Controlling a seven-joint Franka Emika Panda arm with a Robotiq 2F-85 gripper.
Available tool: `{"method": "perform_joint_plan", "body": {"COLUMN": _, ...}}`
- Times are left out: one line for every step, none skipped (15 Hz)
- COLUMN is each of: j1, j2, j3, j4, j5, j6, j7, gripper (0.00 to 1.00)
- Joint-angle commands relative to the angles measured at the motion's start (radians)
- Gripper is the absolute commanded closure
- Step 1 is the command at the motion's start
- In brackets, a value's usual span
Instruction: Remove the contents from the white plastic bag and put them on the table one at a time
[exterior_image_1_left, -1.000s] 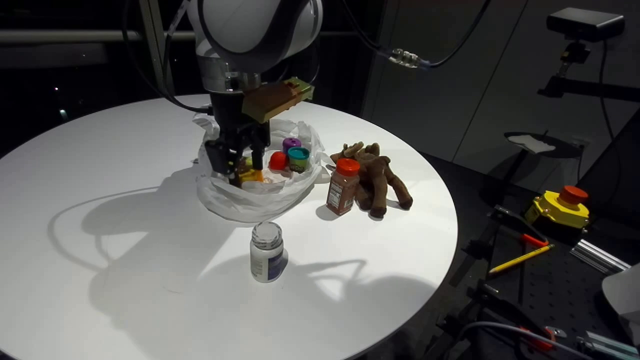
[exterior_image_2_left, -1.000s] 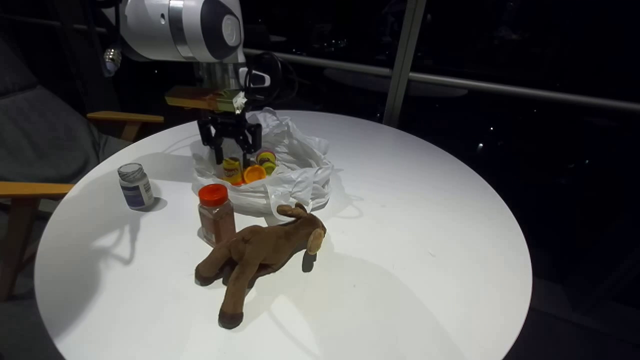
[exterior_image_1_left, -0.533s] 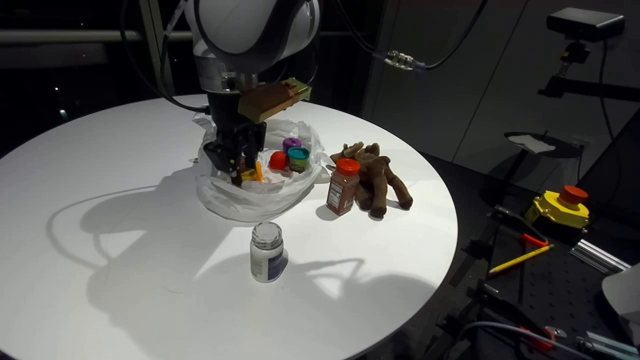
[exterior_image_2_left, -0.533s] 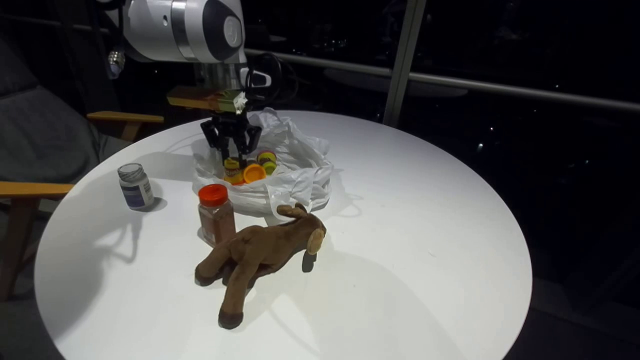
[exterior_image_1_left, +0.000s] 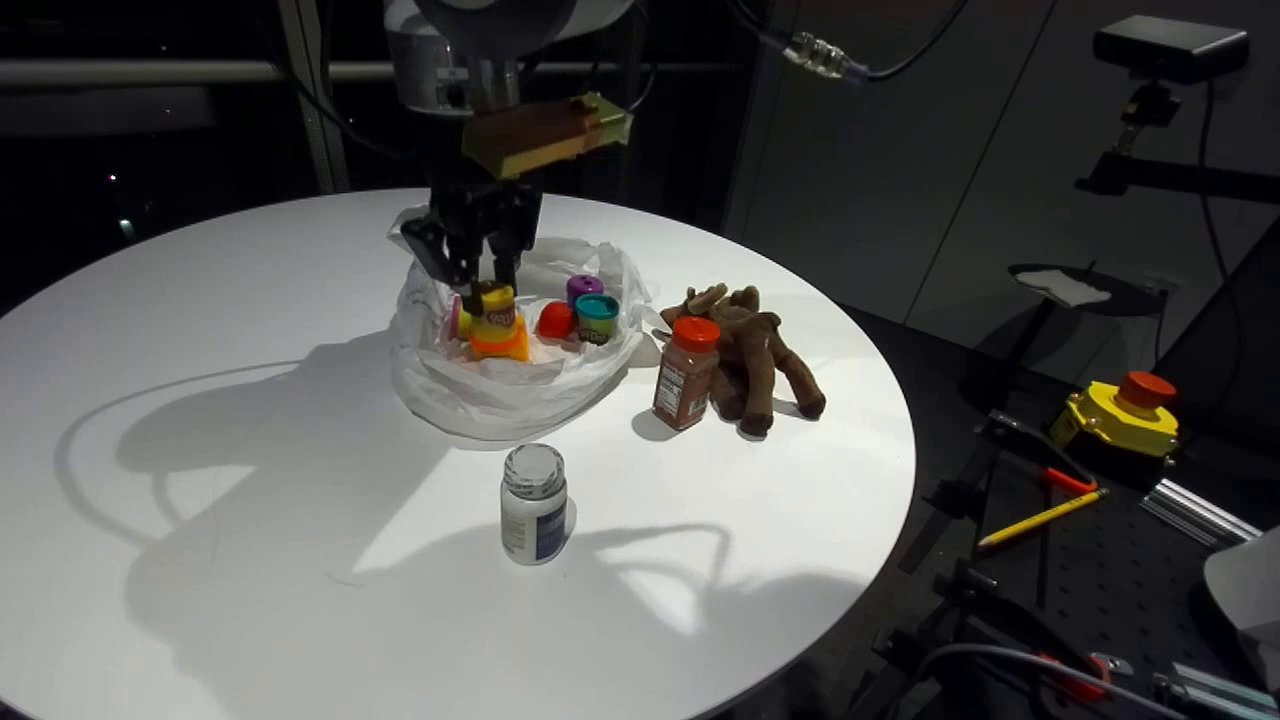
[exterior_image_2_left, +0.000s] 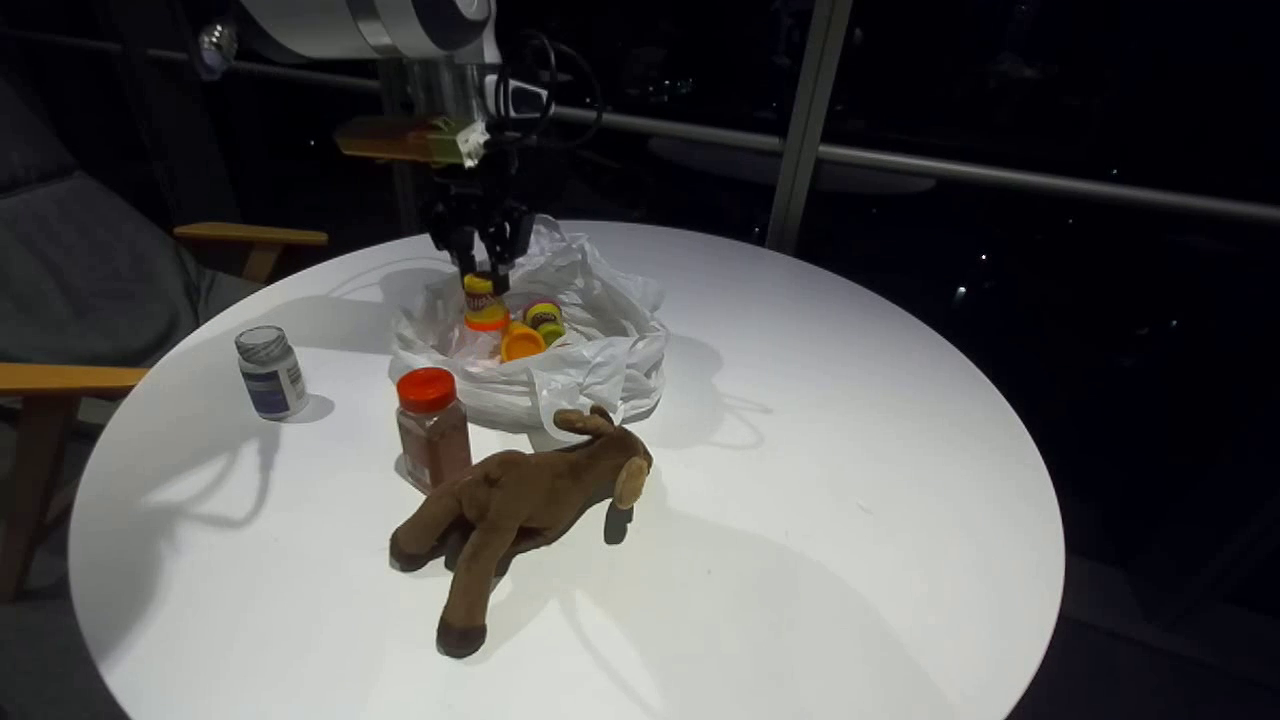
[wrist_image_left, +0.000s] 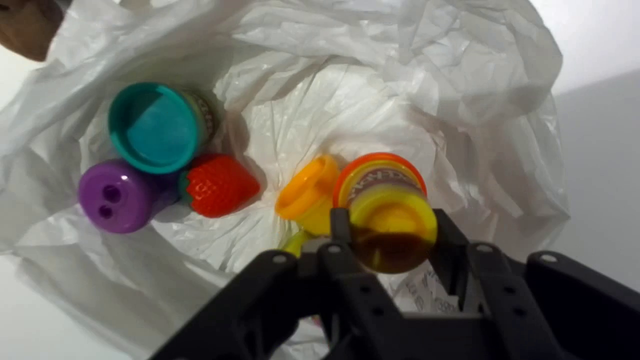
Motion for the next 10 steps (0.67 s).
{"method": "perform_joint_plan", "body": {"j1": 0.018, "j2": -0.184, "j3": -0.015, "j4": -0.128, "j5": -0.005, "j6": -0.040, "j7": 0.061, "gripper": 0.84}}
{"method": "perform_joint_plan", "body": {"j1": 0.019, "j2": -0.222, "j3": -0.013, "j4": -0.154, "j5": -0.011, "j6": -0.050, "j7": 0.074, "gripper": 0.84}}
{"method": "perform_joint_plan", "body": {"j1": 0.022, "j2": -0.269, "j3": -0.010, "j4": -0.197, "j5": -0.016, "j6": -0.057, "j7": 0.090, "gripper": 0.84}}
{"method": "perform_joint_plan", "body": {"j1": 0.022, "j2": -0.306, "j3": -0.005, "j4": -0.232, "j5": -0.019, "j6": -0.064, "j7": 0.101, "gripper": 0.84}}
{"method": "perform_joint_plan", "body": {"j1": 0.023, "j2": -0.345, "j3": -0.001, "j4": -0.278, "j5": -0.027, "j6": -0.064, "j7": 0.113, "gripper": 0.84}}
{"method": "perform_joint_plan", "body": {"j1": 0.022, "j2": -0.384, "j3": 0.006, "j4": -0.326, "j5": -0.030, "j6": -0.069, "j7": 0.121, "gripper": 0.84}}
{"method": "perform_joint_plan", "body": {"j1": 0.018, "j2": -0.414, "j3": 0.016, "j4": -0.374, "j5": -0.026, "j6": -0.074, "j7": 0.127, "gripper": 0.84}}
{"method": "perform_joint_plan", "body": {"j1": 0.014, "j2": -0.441, "j3": 0.027, "j4": -0.418, "j5": -0.018, "j6": -0.075, "j7": 0.128, "gripper": 0.84}}
{"method": "perform_joint_plan", "body": {"j1": 0.009, "j2": -0.456, "j3": 0.041, "j4": -0.463, "j5": -0.007, "j6": -0.058, "j7": 0.118, "gripper": 0.84}}
{"method": "perform_joint_plan", "body": {"j1": 0.004, "j2": -0.468, "j3": 0.056, "j4": -0.504, "j5": 0.005, "j6": -0.044, "j7": 0.104, "gripper": 0.84}}
